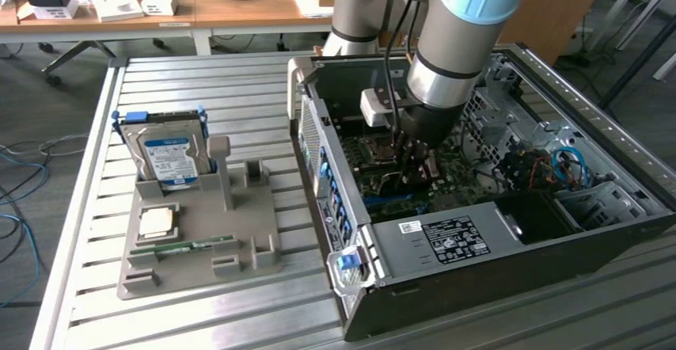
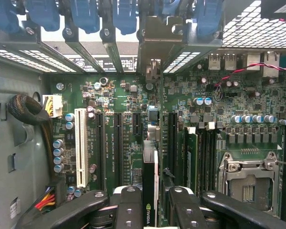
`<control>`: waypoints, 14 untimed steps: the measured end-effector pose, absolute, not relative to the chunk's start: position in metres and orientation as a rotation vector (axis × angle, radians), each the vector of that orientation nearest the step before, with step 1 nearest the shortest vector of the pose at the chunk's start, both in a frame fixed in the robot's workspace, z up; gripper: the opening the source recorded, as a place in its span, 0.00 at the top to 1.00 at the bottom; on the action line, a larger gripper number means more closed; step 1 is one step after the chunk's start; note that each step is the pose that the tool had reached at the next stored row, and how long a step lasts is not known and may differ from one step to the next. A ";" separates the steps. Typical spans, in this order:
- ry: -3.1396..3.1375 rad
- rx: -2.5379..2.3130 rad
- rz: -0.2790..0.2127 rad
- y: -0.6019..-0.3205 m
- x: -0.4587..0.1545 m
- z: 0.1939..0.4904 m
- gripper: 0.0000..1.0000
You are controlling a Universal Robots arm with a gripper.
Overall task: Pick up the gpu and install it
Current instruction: 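Insert the gpu into the slot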
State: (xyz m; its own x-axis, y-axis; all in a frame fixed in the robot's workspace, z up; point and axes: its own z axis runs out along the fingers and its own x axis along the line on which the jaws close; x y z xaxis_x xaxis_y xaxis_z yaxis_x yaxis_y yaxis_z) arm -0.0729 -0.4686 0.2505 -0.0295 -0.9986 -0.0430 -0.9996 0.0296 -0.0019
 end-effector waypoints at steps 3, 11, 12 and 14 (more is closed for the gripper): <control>2.231 -2.166 0.044 -0.469 -0.073 0.250 0.74; 2.231 -2.165 0.045 -0.468 -0.073 0.250 0.74; 2.231 -2.165 0.045 -0.468 -0.073 0.250 0.74; 2.230 -2.165 0.045 -0.468 -0.073 0.250 0.74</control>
State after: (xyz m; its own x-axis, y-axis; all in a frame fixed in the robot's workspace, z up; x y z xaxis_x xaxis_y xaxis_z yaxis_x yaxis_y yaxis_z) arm -0.0729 -0.4685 0.2503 -0.0295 -0.9986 -0.0435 -0.9996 0.0296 -0.0018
